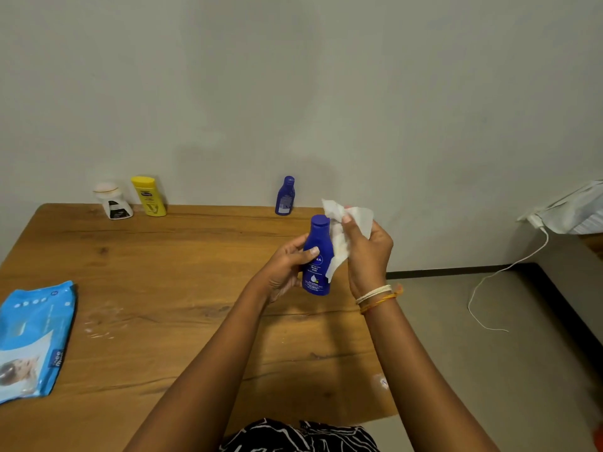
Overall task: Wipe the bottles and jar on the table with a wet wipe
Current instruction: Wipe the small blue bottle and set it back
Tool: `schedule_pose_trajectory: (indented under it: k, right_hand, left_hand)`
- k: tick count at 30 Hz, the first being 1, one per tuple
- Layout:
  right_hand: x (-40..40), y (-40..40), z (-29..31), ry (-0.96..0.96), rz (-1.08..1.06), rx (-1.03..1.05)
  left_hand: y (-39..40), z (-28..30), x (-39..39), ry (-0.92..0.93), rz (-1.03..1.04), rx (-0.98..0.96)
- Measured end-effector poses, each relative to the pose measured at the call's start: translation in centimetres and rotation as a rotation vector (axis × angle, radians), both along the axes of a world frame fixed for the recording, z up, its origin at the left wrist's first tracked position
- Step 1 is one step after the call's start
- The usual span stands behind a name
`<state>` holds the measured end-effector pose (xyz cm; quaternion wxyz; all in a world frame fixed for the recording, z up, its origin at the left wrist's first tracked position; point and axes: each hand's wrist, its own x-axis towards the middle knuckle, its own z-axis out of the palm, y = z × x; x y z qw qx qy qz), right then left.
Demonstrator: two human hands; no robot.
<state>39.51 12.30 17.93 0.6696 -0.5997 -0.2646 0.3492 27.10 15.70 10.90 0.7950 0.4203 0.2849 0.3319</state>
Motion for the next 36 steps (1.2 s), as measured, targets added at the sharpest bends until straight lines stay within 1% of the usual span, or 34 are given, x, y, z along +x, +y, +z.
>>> schedule_pose_trajectory:
  k: [2, 3, 5, 6, 7, 8, 10, 11, 13, 14, 15, 17, 19, 21, 23, 25, 27, 28, 29, 30, 32, 33, 34, 36]
  right_hand:
    - [-0.9, -0.5, -0.7, -0.280, 0.059, 0.026]
    - [-1.4, -0.9, -1.0, -0.390, 0.062, 0.059]
    - [-2.2, -1.7, -1.9, -0.553, 0.065, 0.126]
    - [-2.5, -2.0, -2.4, -0.599, 0.074, 0.141]
    - [-2.7, -2.3, -2.7, -0.596, 0.085, 0.137]
    - [-2.8, -2.4, -2.9, -0.526, 0.082, 0.119]
    - [-2.4, -2.0, -2.5, -0.235, 0.017, 0.071]
    - [-2.0, -1.6, -2.0, -0.108, -0.055, 0.061]
    - [-1.0, -0.6, -1.2, -0.006, -0.172, 0.040]
    - [-0.6, -0.2, -0.9, 0.005, -0.173, 0.038]
    - [-0.6, 0.2, -0.6, -0.003, -0.143, 0.037]
    - [-0.9, 0.6, -0.5, -0.076, -0.038, 0.043]
    - [-1.7, 0.6, -0.9, -0.241, 0.078, 0.016]
    - [-2.6, 0.0, -1.6, -0.373, 0.169, 0.037]
    - [-3.6, -1.3, -2.7, -0.473, 0.198, 0.071]
    - [-4.1, -2.9, -4.0, -0.595, 0.233, 0.078]
    - [-4.0, -4.2, -5.2, -0.749, 0.311, 0.095]
    - [-3.8, -4.6, -5.6, -0.781, 0.345, 0.115]
    - [-3.5, -4.8, -5.6, -0.759, 0.351, 0.126]
    - [-3.3, -4.6, -5.3, -0.687, 0.319, 0.125]
    - [-2.8, -3.3, -4.3, -0.503, 0.168, 0.123]
    - [-2.5, -2.5, -3.7, -0.457, 0.099, 0.133]
    - [-2.4, -1.6, -3.2, -0.468, 0.063, 0.146]
    - [-2.4, -0.3, -2.5, -0.577, 0.106, 0.168]
  left_hand:
    - [-0.1, 0.1, 0.2, -0.005, 0.000, -0.014]
    - [-0.1, 0.1, 0.2, -0.013, 0.007, -0.018]
    - [-0.1, 0.1, 0.2, -0.042, 0.028, -0.016]
    - [-0.1, 0.1, 0.0, -0.069, 0.036, -0.022]
    - [-0.1, 0.1, -0.1, -0.100, 0.043, -0.039]
    - [-0.1, 0.1, -0.3, -0.128, 0.050, -0.063]
    - [-0.1, 0.2, -0.6, -0.175, 0.068, -0.120]
    - [-0.1, 0.3, -0.7, -0.198, 0.076, -0.157]
    - [-0.2, 0.4, -0.9, -0.210, 0.076, -0.214]
    - [-0.3, 0.5, -0.9, -0.193, 0.070, -0.223]
    - [-0.3, 0.6, -0.8, -0.168, 0.059, -0.222]
    - [-0.3, 0.6, -0.6, -0.114, 0.036, -0.203]
    - [-0.3, 0.8, -0.3, -0.090, 0.031, -0.184]
    - [-0.2, 0.8, -0.3, -0.100, 0.065, -0.178]
    - [0.0, 0.7, -0.4, -0.101, 0.116, -0.189]
    - [0.4, 0.5, -0.7, -0.110, 0.157, -0.227]
    - [0.7, 0.3, -1.1, -0.118, 0.201, -0.279]
    - [1.0, 0.2, -1.3, -0.110, 0.225, -0.286]
    - [1.1, 0.2, -1.4, -0.099, 0.244, -0.283]
    - [1.3, 0.1, -1.6, -0.095, 0.251, -0.275]
    - [1.3, 0.3, -1.6, -0.093, 0.264, -0.277]
    - [1.3, 0.4, -1.4, -0.084, 0.287, -0.281]
    - [1.3, 0.4, -1.2, -0.071, 0.310, -0.274]
    - [1.2, 0.6, -0.7, -0.048, 0.331, -0.246]
